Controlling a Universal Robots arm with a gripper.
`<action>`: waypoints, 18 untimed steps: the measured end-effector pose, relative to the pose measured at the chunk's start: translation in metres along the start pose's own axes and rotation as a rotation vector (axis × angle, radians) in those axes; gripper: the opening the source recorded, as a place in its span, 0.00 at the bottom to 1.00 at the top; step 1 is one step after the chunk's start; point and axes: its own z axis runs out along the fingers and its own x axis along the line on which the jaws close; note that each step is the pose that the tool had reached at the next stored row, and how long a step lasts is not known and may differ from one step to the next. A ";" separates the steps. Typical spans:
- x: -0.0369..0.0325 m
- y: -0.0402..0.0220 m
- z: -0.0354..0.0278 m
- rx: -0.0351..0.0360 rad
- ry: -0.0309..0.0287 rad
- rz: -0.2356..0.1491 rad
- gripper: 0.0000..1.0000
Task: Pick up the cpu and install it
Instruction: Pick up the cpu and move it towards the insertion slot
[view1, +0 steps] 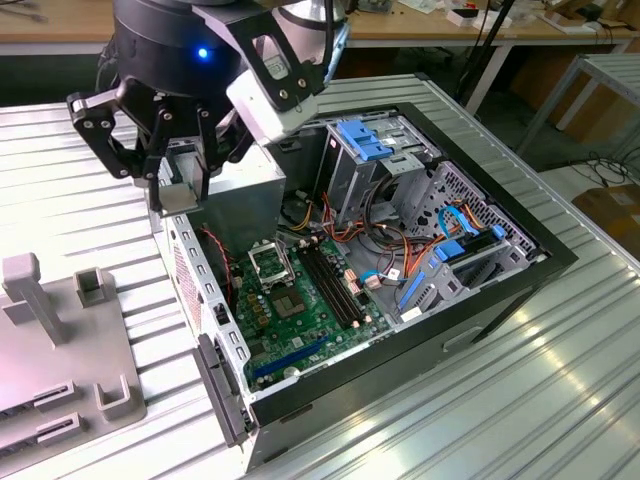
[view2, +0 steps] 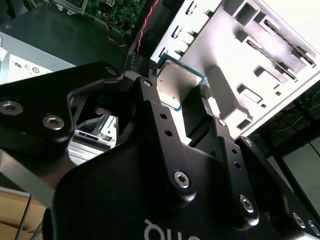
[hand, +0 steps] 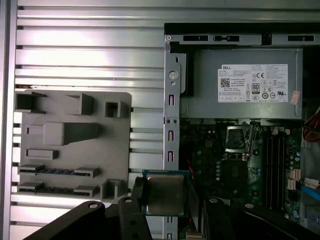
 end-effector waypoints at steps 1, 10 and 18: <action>-0.0020 -0.0001 -0.0001 0.0000 0.0001 0.000 0.45; -0.0232 -0.0014 -0.0018 0.0000 0.0016 0.000 0.45; -0.0422 -0.0023 -0.0031 -0.0001 0.0025 0.000 0.45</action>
